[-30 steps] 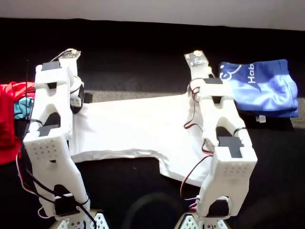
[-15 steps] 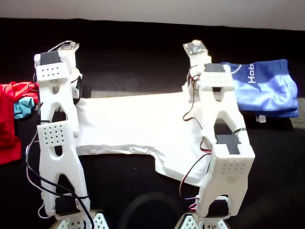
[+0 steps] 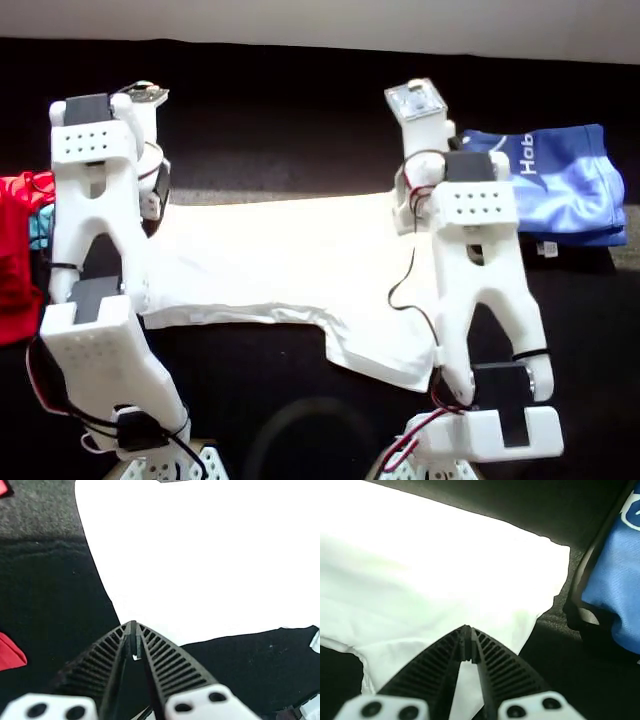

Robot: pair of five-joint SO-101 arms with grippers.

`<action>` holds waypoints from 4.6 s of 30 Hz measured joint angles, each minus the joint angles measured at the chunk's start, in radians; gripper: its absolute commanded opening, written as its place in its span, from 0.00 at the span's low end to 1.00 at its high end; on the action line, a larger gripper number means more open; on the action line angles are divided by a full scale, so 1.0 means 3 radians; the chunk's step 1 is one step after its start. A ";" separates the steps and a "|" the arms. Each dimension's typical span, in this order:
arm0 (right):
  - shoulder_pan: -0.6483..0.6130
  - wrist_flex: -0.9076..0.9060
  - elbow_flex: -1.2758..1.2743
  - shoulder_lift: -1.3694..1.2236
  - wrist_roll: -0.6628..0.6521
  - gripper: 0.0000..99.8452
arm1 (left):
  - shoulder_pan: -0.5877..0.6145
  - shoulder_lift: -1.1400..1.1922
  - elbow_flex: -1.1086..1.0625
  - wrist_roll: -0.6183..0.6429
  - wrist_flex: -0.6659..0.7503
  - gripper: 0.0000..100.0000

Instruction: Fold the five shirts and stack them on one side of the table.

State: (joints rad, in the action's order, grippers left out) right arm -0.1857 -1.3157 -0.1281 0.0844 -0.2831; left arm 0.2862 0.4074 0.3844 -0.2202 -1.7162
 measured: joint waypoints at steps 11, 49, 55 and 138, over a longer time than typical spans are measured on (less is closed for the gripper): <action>-0.0736 0.1008 -0.2209 0.0706 0.0005 0.01 | -0.0036 -0.1125 -0.2895 0.0005 0.1759 0.01; -0.1089 0.0573 -0.3570 0.2230 -0.0997 0.21 | -0.0041 -0.1422 -0.3693 0.0010 0.2516 0.01; -0.1304 0.0711 -0.3887 0.2256 -0.0997 0.21 | -0.0046 -0.1422 -0.3693 0.0010 0.2516 0.01; -0.0864 0.0511 -0.0159 -0.0905 0.0005 0.01 | -0.0046 -0.1422 -0.3698 0.0010 0.2516 0.01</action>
State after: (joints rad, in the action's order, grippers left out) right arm -0.4450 -1.1623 -0.1757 -0.1872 -0.2816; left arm 0.2723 -0.0192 -0.7250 -0.2171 -0.9613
